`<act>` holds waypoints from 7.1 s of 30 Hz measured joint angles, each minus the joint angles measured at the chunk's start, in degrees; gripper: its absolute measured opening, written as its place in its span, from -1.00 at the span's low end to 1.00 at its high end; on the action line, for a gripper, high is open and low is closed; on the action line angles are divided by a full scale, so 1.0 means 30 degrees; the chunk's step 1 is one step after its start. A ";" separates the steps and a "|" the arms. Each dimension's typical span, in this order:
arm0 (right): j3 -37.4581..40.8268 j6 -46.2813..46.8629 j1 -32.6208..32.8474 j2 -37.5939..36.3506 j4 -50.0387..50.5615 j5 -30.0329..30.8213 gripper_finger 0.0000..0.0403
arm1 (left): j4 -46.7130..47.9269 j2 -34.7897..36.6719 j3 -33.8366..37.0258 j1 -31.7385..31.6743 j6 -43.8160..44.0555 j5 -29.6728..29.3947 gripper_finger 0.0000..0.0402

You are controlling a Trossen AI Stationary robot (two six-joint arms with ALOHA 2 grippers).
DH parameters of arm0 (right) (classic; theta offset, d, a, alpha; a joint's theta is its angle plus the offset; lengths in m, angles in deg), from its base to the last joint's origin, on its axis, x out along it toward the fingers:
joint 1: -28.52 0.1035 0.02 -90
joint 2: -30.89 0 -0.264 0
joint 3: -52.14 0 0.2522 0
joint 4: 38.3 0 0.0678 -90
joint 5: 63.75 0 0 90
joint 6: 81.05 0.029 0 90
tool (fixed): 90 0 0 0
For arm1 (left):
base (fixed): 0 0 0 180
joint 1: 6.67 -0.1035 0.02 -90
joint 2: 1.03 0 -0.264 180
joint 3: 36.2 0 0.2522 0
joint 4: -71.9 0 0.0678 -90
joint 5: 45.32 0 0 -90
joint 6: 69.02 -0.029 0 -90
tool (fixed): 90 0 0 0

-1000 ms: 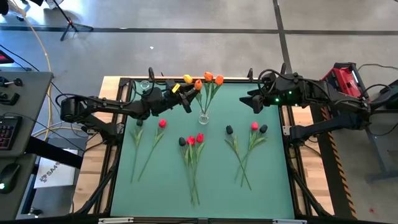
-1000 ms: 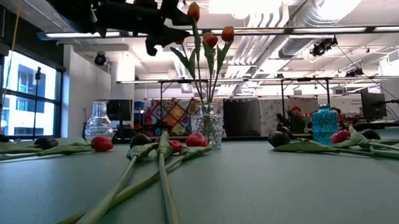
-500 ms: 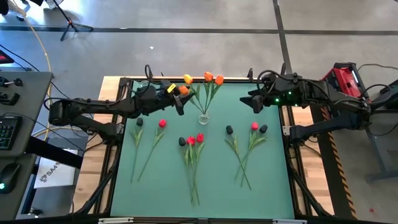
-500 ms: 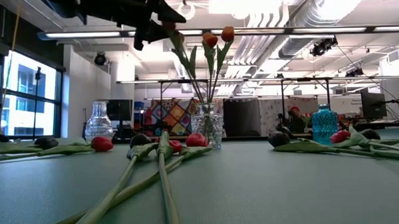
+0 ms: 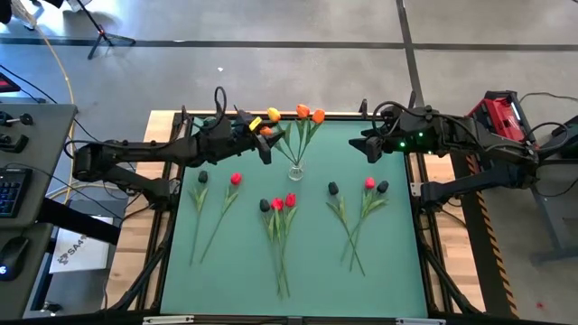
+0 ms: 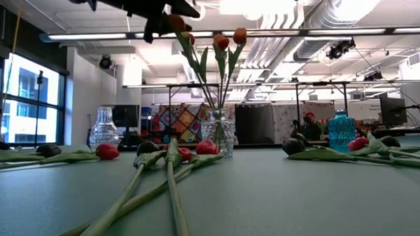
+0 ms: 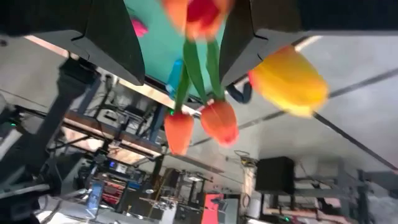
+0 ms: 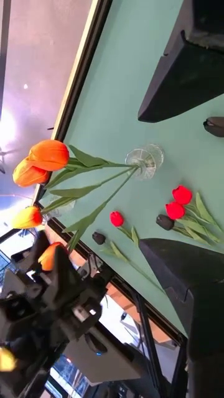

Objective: Sort flowers into vase by color
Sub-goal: Put the orange tulip into the right transparent vase, then put the black tulip into the blue vase

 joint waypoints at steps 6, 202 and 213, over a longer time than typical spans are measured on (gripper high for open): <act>0.0000 -0.0057 0.0000 0.0000 0.0033 0.0007 0.54 | 0.2359 0.0003 -0.1443 -0.0226 -0.0514 -0.0503 -0.06; 1.2362 -0.3174 -0.9376 -0.3171 -1.0861 1.1568 -1.00 | 1.5796 0.8877 0.5920 0.4393 1.2814 0.0503 -0.06; 1.2090 -0.2503 -1.0222 -0.3845 -1.0025 1.1909 -1.00 | 1.5721 0.8877 0.5920 0.4328 1.2644 0.0406 -0.06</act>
